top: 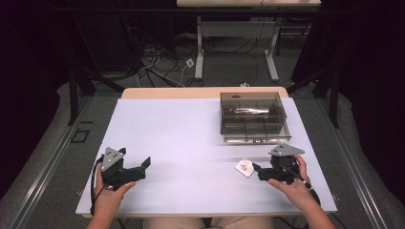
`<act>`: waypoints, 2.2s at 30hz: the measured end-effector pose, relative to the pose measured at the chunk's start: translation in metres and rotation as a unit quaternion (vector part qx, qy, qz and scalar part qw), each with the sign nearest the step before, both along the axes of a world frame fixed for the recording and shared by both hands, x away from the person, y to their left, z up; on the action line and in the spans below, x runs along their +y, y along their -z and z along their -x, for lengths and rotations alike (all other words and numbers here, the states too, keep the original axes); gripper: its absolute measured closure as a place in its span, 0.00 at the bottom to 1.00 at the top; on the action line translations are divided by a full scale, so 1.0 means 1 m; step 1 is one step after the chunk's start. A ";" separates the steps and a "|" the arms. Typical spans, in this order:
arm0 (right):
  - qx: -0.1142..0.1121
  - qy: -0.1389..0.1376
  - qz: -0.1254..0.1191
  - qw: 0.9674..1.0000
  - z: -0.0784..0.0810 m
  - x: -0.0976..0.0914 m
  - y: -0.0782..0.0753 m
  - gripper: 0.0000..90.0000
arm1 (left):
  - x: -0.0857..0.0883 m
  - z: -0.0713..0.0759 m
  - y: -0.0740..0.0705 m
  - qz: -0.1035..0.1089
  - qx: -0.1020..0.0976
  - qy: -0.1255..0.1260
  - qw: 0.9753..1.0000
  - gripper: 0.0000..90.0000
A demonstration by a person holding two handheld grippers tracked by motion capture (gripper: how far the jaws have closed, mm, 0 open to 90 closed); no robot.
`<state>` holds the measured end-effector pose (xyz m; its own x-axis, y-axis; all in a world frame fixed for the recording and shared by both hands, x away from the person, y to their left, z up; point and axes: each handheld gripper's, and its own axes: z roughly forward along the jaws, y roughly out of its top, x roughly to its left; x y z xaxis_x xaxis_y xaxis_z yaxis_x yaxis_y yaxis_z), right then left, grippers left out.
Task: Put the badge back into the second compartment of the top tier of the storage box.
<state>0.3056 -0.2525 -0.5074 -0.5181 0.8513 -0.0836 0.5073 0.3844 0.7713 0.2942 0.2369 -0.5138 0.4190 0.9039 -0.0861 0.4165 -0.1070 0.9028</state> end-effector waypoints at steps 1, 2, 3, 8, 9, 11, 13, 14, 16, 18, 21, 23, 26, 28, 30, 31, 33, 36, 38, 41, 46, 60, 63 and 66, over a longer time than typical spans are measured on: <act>0.001 -0.002 0.000 1.000 -0.001 0.001 0.000 0.16 | 0.001 0.000 0.000 -0.005 0.000 0.001 1.000 0.01; -0.001 -0.004 0.000 1.000 -0.002 0.001 0.001 0.16 | 0.001 0.000 0.000 -0.005 0.000 0.001 1.000 0.01; 0.007 -0.003 0.001 1.000 -0.002 0.002 0.000 0.16 | 0.000 0.000 0.000 -0.004 0.000 0.001 1.000 0.01; 0.012 -0.013 0.006 1.000 -0.006 0.005 0.000 0.16 | 0.000 0.000 0.000 -0.006 0.002 0.002 1.000 0.02; 0.015 -0.015 0.009 1.000 -0.007 0.007 0.000 0.16 | 0.000 0.000 0.000 -0.007 0.002 0.002 1.000 0.02; 0.021 -0.023 0.015 0.999 -0.008 0.009 0.001 0.16 | 0.000 0.000 0.000 -0.009 0.003 0.003 1.000 0.02; 0.025 -0.032 0.020 0.999 -0.010 0.012 0.002 0.16 | -0.001 0.000 0.001 -0.008 0.002 0.003 1.000 0.02; 0.029 -0.034 0.023 0.999 -0.011 0.013 0.002 0.16 | -0.001 0.000 0.001 -0.009 0.003 0.003 1.000 0.02; 0.030 -0.041 0.027 0.998 -0.013 0.016 0.004 0.16 | -0.001 0.000 0.001 -0.012 0.003 0.004 1.000 0.02; 0.039 -0.044 0.032 0.998 -0.015 0.019 0.005 0.16 | -0.001 0.000 0.001 -0.013 0.003 0.005 1.000 0.02; 0.049 -0.056 0.037 0.997 -0.018 0.022 0.008 0.16 | -0.001 0.000 0.001 -0.014 0.003 0.005 1.000 0.03; 0.056 -0.059 0.039 0.996 -0.020 0.024 0.009 0.16 | -0.001 0.000 0.001 -0.014 0.003 0.005 1.000 0.03; 0.068 -0.067 0.045 0.994 -0.022 0.026 0.010 0.16 | -0.001 0.000 0.001 -0.015 0.004 0.005 1.000 0.03; 0.073 -0.069 0.050 0.994 -0.024 0.026 0.011 0.16 | -0.001 0.000 0.001 -0.016 0.005 0.004 1.000 0.03; 0.069 -0.070 0.046 0.994 -0.025 0.028 0.013 0.16 | -0.001 0.000 0.001 -0.016 0.005 0.004 1.000 0.03; 0.073 -0.069 0.045 0.994 -0.025 0.029 0.013 0.16 | -0.001 0.000 0.001 -0.016 0.005 0.004 1.000 0.03; 0.076 -0.078 0.052 0.993 -0.026 0.028 0.013 0.17 | -0.001 0.000 0.001 -0.017 0.005 0.004 1.000 0.03; 0.082 -0.081 0.050 0.992 -0.028 0.030 0.014 0.17 | -0.001 0.000 0.001 -0.016 0.006 0.004 1.000 0.03; 0.083 -0.083 0.053 0.992 -0.029 0.031 0.014 0.17 | -0.001 0.000 0.001 -0.016 0.007 0.005 1.000 0.03; 0.088 -0.086 0.056 0.991 -0.030 0.032 0.015 0.17 | -0.001 0.000 0.001 -0.017 0.007 0.005 1.000 0.03; 0.092 -0.087 0.061 0.990 -0.033 0.035 0.018 0.17 | -0.001 -0.001 0.002 -0.019 0.009 0.005 1.000 0.03; 0.115 -0.088 0.070 0.987 -0.037 0.040 0.025 0.17 | -0.001 -0.001 0.002 -0.022 0.011 0.006 1.000 0.04; 0.116 -0.097 0.076 0.986 -0.039 0.040 0.027 0.17 | -0.001 -0.001 0.002 -0.022 0.011 0.006 1.000 0.04; 0.119 -0.095 0.078 0.985 -0.040 0.041 0.030 0.17 | -0.001 -0.001 0.003 -0.019 0.009 0.006 1.000 0.04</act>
<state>0.3456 -0.2111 -0.5369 -0.6874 0.7236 -0.0626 0.5737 0.5938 0.5641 0.2951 0.2356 -0.5166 0.4276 0.9020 -0.0599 0.4321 -0.1458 0.8900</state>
